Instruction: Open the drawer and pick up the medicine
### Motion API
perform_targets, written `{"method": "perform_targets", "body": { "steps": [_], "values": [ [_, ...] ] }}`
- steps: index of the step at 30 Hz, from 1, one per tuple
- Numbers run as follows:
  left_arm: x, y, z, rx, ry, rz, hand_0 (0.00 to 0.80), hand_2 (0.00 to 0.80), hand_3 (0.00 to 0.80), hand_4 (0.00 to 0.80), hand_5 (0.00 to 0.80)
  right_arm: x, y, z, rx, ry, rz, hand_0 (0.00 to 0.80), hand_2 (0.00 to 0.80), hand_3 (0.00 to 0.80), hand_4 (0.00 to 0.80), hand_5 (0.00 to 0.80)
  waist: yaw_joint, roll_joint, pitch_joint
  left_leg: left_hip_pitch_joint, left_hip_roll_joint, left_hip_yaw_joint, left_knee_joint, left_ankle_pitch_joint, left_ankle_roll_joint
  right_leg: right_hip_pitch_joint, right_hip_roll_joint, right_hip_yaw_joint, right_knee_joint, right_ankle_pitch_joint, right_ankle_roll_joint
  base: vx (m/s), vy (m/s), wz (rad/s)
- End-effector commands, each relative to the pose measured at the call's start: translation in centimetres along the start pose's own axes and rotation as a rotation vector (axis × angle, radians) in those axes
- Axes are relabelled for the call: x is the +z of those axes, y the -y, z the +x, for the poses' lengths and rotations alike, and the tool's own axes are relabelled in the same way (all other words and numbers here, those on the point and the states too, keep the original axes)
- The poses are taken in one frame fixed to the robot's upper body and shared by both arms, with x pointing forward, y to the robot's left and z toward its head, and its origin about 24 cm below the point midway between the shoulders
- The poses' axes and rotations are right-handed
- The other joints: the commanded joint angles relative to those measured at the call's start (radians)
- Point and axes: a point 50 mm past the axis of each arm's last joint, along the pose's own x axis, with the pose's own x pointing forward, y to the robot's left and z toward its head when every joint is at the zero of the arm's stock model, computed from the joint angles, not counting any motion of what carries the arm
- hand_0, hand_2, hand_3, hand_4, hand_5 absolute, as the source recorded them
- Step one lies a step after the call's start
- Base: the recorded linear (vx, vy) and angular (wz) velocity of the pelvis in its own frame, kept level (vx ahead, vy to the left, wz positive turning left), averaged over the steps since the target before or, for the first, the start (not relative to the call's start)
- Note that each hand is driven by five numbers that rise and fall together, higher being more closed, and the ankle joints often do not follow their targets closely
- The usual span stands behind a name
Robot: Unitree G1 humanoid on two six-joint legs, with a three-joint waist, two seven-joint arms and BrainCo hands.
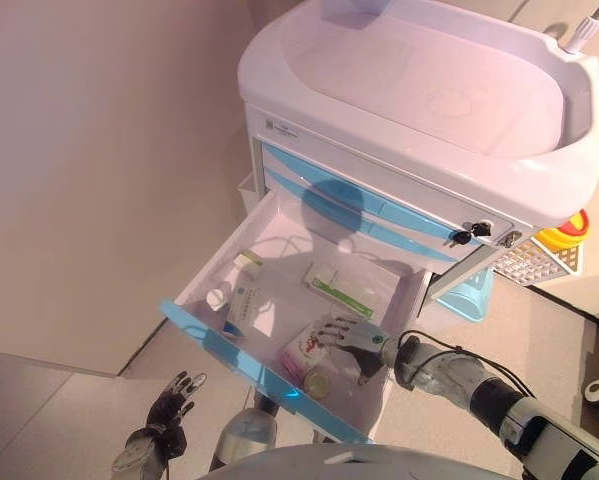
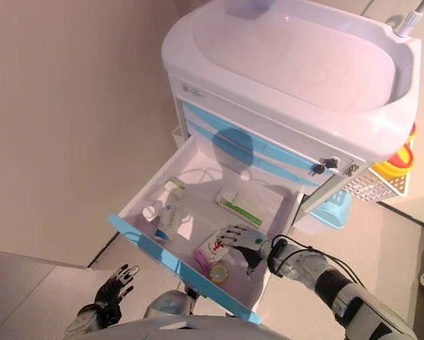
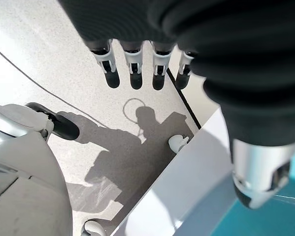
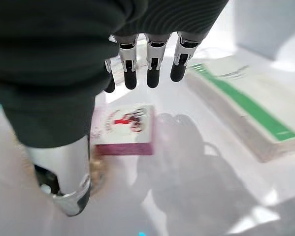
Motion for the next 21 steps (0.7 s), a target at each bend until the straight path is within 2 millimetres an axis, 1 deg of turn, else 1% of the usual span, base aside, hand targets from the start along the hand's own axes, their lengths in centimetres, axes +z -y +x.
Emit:
{"method": "perform_targets", "body": {
  "steps": [1, 7, 10, 21],
  "values": [
    [1.1, -0.2, 0.4, 0.002, 0.031, 0.023, 0.0, 0.0, 0.0, 0.0, 0.0, 1.7, 0.8, 1.0, -0.005, 0.138, -0.044, 0.0, 0.0, 0.0, 0.0, 0.0, 0.018, 0.0, -0.018, -0.005, -0.036, 0.011, 0.001, -0.064, 0.028, -0.052, -0.044, 0.059, 0.076, 0.039, 0.059, 0.0, 0.0, 0.0],
    [1.1, 0.2, 0.6, -0.019, 0.027, 0.05, 0.0, 0.0, 0.0, 0.0, 0.0, 2.9, -0.7, 2.0, 0.063, 0.172, -0.019, 0.0, 0.0, 0.0, 0.0, 0.0, 0.041, 0.005, -0.019, -0.012, -0.039, -0.009, 0.002, -0.058, 0.025, -0.047, -0.046, 0.041, 0.071, 0.039, 0.058, 0.0, -0.003, 0.01],
    [1.1, 0.4, 0.6, -0.03, 0.026, 0.06, 0.0, 0.0, 0.0, 0.0, 0.0, 3.0, -1.1, 2.3, 0.079, 0.165, -0.022, 0.0, 0.0, 0.0, 0.0, 0.0, 0.05, 0.009, -0.019, -0.017, -0.042, -0.021, 0.002, -0.052, 0.025, -0.047, -0.048, 0.032, 0.07, 0.04, 0.057, -0.003, -0.006, 0.13],
    [0.8, 0.6, 0.6, -0.043, 0.017, 0.064, 0.0, 0.0, 0.0, 0.0, 0.0, 3.2, -1.5, 2.8, 0.073, 0.121, -0.004, 0.0, 0.0, 0.0, 0.0, 0.0, 0.06, 0.022, -0.026, -0.028, -0.05, -0.043, 0.003, -0.042, 0.023, -0.047, -0.052, 0.016, 0.069, 0.04, 0.056, 0.0, 0.001, 0.02]
  ]
}}
